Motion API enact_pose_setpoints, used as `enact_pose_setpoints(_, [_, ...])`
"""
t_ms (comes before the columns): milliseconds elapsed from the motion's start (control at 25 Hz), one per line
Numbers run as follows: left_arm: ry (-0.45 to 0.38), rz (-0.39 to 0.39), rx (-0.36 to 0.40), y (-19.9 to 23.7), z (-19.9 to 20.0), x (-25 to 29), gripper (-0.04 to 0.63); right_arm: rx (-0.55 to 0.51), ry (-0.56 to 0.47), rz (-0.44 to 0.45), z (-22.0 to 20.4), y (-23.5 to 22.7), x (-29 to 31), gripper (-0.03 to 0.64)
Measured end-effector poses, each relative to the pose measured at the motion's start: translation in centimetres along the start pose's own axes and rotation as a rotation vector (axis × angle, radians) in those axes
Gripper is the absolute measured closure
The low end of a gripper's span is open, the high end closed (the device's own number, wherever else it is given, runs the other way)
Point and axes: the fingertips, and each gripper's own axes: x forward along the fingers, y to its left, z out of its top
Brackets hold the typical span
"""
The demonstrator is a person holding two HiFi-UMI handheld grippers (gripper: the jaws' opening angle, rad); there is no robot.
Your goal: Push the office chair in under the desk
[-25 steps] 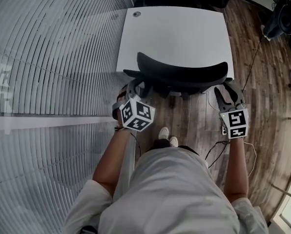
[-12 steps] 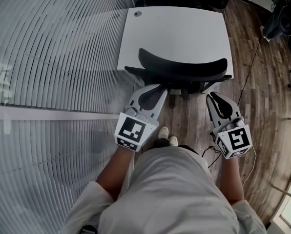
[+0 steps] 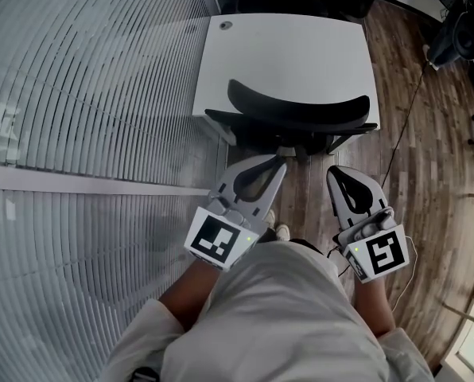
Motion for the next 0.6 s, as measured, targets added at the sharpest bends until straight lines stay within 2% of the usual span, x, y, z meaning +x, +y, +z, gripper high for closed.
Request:
enact_pose_setpoints(320, [-0.001, -0.039, 0.03, -2.2, 1.5, 0.4, 0.543, -0.001, -0.017, 0.019, 1.9, 0.7, -0.6, 0.588])
enact_pose_setpoints(600, [-0.015, -0.035, 0.026, -2.0, 0.7, 0.2, 0.543, -0.004, -0.008, 0.02, 1.0, 1.3, -0.1, 0.588])
